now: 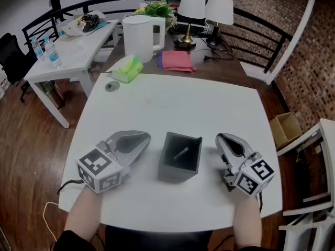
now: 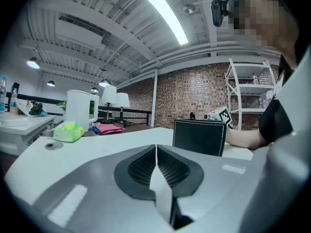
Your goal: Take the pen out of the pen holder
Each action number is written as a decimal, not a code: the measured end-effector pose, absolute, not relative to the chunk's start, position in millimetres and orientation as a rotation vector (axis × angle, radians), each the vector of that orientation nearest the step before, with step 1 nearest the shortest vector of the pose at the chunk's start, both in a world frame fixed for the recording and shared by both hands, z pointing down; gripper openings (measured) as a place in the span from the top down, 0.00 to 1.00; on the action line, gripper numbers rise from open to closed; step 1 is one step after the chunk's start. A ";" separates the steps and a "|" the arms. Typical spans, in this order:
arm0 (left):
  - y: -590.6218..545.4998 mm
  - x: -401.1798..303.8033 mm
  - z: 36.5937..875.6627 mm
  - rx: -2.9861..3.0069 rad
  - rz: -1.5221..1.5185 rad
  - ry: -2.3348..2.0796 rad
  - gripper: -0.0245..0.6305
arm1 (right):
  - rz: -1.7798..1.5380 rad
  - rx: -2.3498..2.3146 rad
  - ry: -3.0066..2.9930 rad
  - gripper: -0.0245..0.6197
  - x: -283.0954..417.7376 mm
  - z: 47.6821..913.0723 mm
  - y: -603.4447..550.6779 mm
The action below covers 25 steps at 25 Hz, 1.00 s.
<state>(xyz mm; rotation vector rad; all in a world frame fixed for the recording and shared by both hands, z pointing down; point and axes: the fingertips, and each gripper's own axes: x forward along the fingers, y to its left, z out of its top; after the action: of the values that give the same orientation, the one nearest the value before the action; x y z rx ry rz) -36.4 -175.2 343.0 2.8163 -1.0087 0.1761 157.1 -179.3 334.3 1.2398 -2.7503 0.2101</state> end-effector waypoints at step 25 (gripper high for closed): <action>-171.9 -39.7 344.4 2.819 0.195 -0.995 0.95 | 0.228 0.877 -2.891 0.77 62.1 274.0 -138.3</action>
<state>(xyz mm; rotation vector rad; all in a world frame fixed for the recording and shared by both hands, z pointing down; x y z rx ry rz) -39.7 -171.9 344.4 2.8195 -0.9947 0.1946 62.1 -138.3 274.0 0.8766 -2.8910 0.2283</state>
